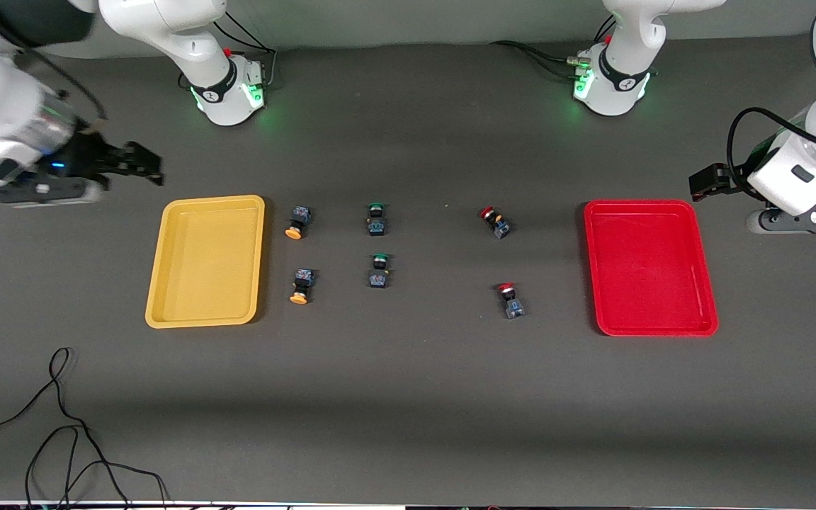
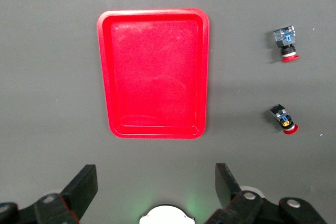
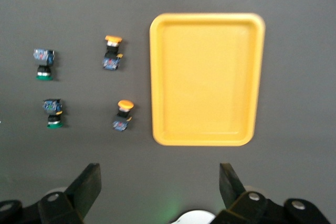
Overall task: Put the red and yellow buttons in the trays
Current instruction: 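Reach the yellow button with the right gripper while the left gripper reaches red, then grasp the yellow button with the right gripper while the left gripper grasps red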
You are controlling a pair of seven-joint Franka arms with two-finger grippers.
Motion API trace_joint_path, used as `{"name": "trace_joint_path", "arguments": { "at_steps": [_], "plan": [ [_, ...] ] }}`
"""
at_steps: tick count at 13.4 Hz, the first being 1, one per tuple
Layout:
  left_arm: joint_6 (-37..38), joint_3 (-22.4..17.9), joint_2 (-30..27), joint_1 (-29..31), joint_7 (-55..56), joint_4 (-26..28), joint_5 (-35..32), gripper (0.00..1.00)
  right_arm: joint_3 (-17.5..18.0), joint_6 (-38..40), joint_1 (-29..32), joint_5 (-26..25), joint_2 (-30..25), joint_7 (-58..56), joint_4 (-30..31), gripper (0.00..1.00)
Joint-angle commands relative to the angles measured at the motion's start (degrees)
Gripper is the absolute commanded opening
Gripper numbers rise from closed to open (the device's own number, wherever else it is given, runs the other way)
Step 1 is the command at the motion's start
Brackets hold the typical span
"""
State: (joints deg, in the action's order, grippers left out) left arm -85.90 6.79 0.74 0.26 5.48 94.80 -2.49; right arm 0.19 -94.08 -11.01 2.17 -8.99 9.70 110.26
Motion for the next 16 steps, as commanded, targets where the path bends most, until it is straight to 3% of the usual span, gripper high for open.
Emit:
{"name": "trace_joint_path", "arguments": {
  "at_steps": [1,3,5,8,11,15,16],
  "plan": [
    [1.4,1.5,0.8,-1.2,0.5,-1.0,-0.4,1.00,4.6,-8.9,-0.1,0.9,-1.4,5.8,10.7,1.00],
    [0.9,4.7,2.3,-1.2,1.4,-1.0,-0.3,1.00,8.4,-19.9,-0.3,1.9,-1.8,11.8,20.1,1.00],
    [-0.4,8.0,5.0,-2.5,9.9,-1.0,-0.3,1.00,12.4,-32.0,-1.0,2.2,-0.1,18.0,28.4,1.00],
    [-6.5,9.5,9.8,-8.2,23.1,1.1,-0.3,1.00,15.5,-50.3,-1.1,2.2,7.8,21.8,37.1,1.00],
    [-13.7,9.5,14.5,-11.8,30.1,3.9,-0.7,1.00,16.4,-60.0,-1.5,2.2,16.3,24.2,38.1,1.00],
    [-28.1,9.8,14.8,-14.8,37.2,16.6,-0.2,0.99,16.3,-63.8,-1.5,2.2,20.6,24.1,38.1,0.99],
    [-33.0,9.8,15.6,-15.8,40.1,20.0,-0.3,0.99,16.3,-64.1,-1.5,2.2,21.1,24.1,38.0,0.94]
  ]
}}
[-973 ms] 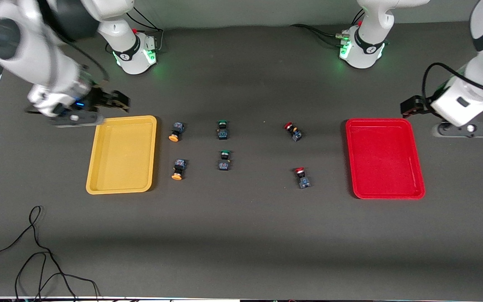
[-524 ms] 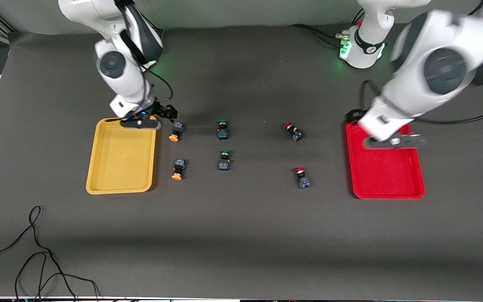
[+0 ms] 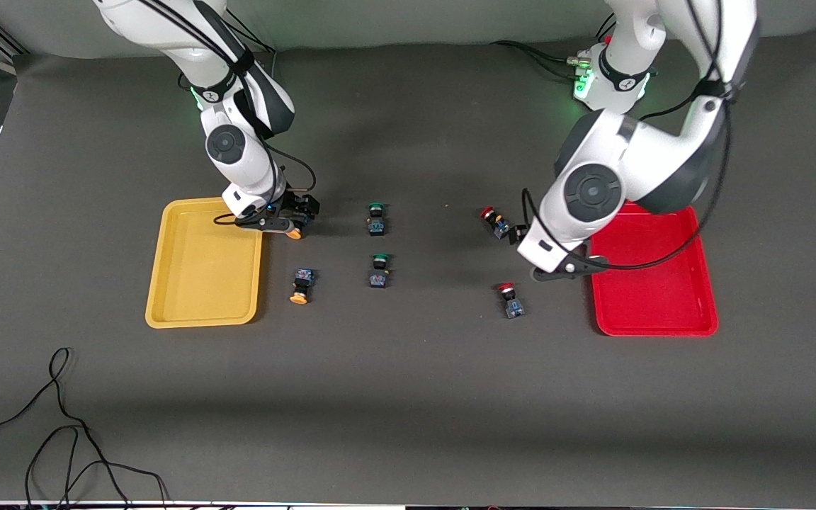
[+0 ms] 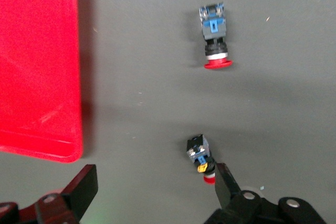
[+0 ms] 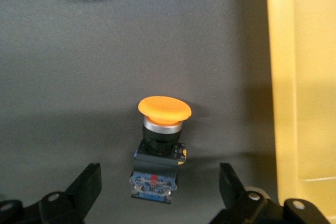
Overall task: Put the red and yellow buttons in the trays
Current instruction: 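Grasp the yellow button with the right gripper while the left gripper grasps red, then carry the yellow button into the yellow tray while the left gripper carries red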
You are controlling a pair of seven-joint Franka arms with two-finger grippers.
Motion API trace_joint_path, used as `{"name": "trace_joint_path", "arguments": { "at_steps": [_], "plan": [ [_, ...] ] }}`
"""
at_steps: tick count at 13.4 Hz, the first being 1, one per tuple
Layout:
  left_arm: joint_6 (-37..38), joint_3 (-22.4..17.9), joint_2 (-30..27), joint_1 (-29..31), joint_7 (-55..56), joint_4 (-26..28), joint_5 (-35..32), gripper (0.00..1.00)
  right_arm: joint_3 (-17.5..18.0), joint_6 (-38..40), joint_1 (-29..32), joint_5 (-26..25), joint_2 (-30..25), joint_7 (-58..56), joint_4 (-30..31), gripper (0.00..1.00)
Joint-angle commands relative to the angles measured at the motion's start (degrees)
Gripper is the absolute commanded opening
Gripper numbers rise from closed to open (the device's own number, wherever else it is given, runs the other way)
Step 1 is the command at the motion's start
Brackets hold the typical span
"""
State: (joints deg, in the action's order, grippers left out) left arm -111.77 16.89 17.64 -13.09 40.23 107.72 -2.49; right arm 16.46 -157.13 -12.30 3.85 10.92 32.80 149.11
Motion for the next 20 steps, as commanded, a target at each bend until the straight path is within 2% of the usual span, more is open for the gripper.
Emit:
{"name": "trace_joint_path", "arguments": {
  "at_steps": [1,3,5,7,9,11,12,13,14,15,17,18,20],
  "plan": [
    [-12.4,-0.3,-0.4,-3.7,7.6,10.6,-0.3,0.99,0.1,-2.0,-0.1,0.3,1.6,1.0,-0.8,0.85],
    [-18.9,-0.3,1.3,-5.2,10.7,15.0,-0.3,0.99,0.1,-3.2,-0.1,-0.2,2.6,1.0,-0.8,0.67],
    [-20.1,-0.2,4.2,-5.3,11.2,15.4,-0.2,0.98,0.1,-4.1,0.0,-0.2,3.6,1.0,-0.8,0.41],
    [-24.4,-0.2,7.0,-5.2,11.6,16.3,-0.2,0.96,0.1,-3.6,0.0,-0.2,2.8,1.0,-0.9,0.16],
    [-27.3,0.0,8.1,-5.5,14.9,16.7,-0.2,0.95,0.0,1.0,0.2,-0.1,-1.3,1.1,-1.5,0.14],
    [-27.3,0.0,8.1,-5.5,15.1,16.6,-0.2,0.87,-0.9,13.5,0.5,0.4,-9.6,1.0,-4.1,0.14],
    [-27.1,0.0,7.9,-5.5,15.1,16.6,-0.2,0.69,-3.0,20.8,0.6,0.5,-13.0,0.3,-5.9,0.14],
    [-27.0,0.1,7.8,-5.7,15.1,16.6,-0.2,0.39,-7.3,25.3,0.6,0.4,-15.5,-0.9,-7.2,0.14],
    [-26.7,0.5,7.7,-5.9,15.1,16.5,-0.2,0.17,-11.4,26.2,0.6,0.5,-17.3,-4.2,-7.2,0.14],
    [-26.6,0.6,7.5,-5.9,15.1,16.4,-0.2,0.00,-15.9,26.2,0.6,0.5,-17.9,-7.0,-6.9,0.14],
    [-26.1,0.8,6.9,-5.7,15.1,16.2,-0.2,0.00,-25.9,25.8,0.5,1.0,-17.1,-11.9,-6.1,0.14],
    [-25.5,0.9,5.8,-5.6,15.1,16.2,-0.2,0.00,-28.5,25.7,0.5,3.1,-15.9,-13.9,-5.7,0.14],
    [-18.1,1.0,2.3,-5.1,14.7,14.1,-0.2,0.00,-30.2,24.9,0.6,6.7,-12.2,-17.6,-5.6,0.15]
  ]
}}
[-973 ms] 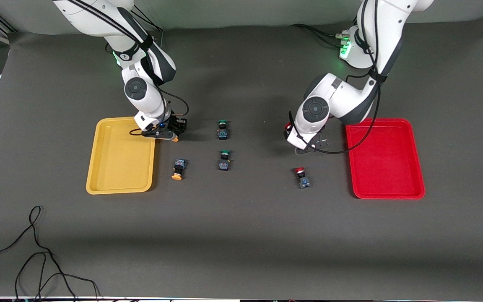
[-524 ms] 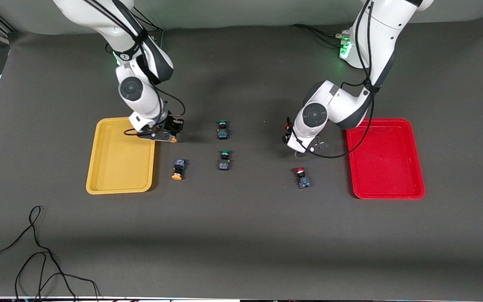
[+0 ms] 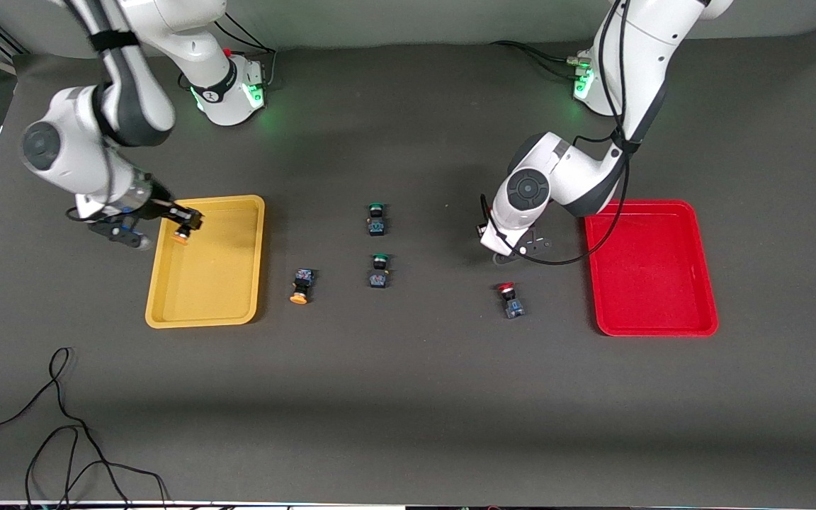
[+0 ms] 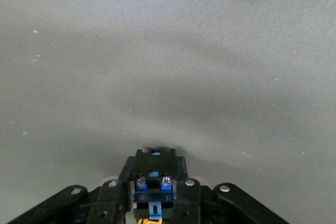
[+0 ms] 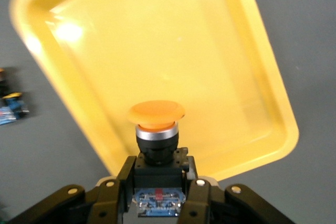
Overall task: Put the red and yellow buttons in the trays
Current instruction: 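Carry the yellow button into the yellow tray while the left gripper carries red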
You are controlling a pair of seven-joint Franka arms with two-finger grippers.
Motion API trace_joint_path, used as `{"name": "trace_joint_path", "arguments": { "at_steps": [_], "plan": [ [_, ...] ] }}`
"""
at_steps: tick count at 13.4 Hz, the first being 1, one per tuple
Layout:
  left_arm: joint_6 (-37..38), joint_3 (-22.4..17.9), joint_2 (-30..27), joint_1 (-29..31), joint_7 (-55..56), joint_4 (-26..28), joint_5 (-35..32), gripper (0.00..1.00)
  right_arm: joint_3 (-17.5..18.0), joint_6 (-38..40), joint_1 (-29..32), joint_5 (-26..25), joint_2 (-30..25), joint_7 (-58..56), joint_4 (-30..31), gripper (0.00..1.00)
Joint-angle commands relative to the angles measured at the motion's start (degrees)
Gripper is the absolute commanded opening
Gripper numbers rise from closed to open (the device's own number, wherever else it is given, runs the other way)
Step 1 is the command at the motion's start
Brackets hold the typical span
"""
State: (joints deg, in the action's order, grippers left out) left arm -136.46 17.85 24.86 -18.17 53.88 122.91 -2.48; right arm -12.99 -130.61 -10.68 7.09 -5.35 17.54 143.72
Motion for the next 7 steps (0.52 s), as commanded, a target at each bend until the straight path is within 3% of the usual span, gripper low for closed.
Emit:
{"name": "trace_joint_path", "arguments": {
  "at_steps": [1,4,7],
  "plan": [
    [12.1,0.1,-6.8,0.3,0.6,-3.0,-0.1,0.00,-0.7,-3.1,-1.1,4.7,5.8,-2.3,-0.1,0.15],
    [29.1,-0.1,-10.2,2.9,-3.8,-12.0,0.6,0.00,-0.5,-7.0,-1.4,6.0,9.5,-2.4,-0.1,0.17],
    [45.7,-0.4,-10.3,11.4,-19.5,-23.3,4.8,0.00,-0.3,-8.2,-1.5,7.1,11.3,-2.4,0.2,0.19]
  ]
}}
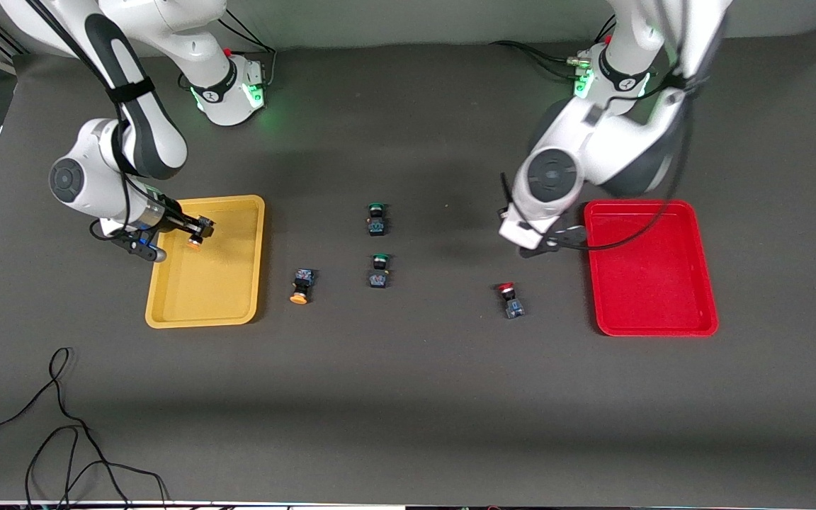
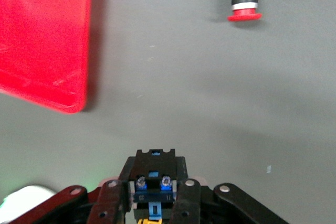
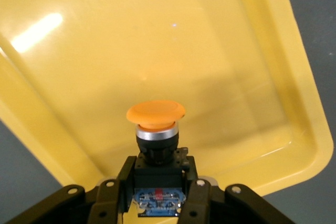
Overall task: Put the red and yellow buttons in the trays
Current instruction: 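Carry the yellow button into the yellow tray while the left gripper carries red, then release the yellow button while the left gripper releases the red button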
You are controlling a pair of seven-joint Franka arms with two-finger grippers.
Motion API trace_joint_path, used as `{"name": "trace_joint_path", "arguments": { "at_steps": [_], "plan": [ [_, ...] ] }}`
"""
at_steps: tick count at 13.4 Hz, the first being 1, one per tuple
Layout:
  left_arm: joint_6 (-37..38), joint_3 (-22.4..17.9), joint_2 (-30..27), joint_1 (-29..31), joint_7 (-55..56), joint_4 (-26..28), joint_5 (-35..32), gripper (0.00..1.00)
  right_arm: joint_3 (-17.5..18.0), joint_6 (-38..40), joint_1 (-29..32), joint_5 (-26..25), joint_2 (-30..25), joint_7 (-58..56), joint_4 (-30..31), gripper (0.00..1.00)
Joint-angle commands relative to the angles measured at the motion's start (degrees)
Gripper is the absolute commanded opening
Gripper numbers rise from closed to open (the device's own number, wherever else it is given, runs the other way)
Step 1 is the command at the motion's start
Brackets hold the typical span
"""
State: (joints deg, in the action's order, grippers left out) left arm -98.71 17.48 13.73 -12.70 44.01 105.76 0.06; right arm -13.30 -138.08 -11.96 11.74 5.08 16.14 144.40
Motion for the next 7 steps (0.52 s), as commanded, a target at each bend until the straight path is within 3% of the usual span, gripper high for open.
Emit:
{"name": "trace_joint_path", "arguments": {
  "at_steps": [1,2,3,4,7],
  "plan": [
    [9.9,-0.2,0.7,10.1,-16.0,-6.9,2.1,0.00,0.0,-0.8,-0.3,2.5,1.1,-1.0,-0.2,0.19],
    [10.0,-0.3,1.0,14.3,-24.5,-6.4,1.5,0.00,0.0,-0.8,-0.3,2.5,1.4,-1.0,-0.2,0.36],
    [9.0,-0.3,2.3,18.0,-32.2,-5.8,-0.1,0.00,0.0,-1.0,-0.4,2.6,1.8,-1.0,-0.2,0.94],
    [7.3,-0.3,4.7,21.5,-36.8,-5.3,-3.5,0.00,0.0,-1.1,-0.5,2.6,1.9,-0.9,-0.3,1.00],
    [-7.2,-0.3,7.3,26.1,-38.8,4.2,-10.5,0.00,0.4,-1.0,-1.7,2.6,1.2,-0.8,-1.0,1.00]
  ]
}}
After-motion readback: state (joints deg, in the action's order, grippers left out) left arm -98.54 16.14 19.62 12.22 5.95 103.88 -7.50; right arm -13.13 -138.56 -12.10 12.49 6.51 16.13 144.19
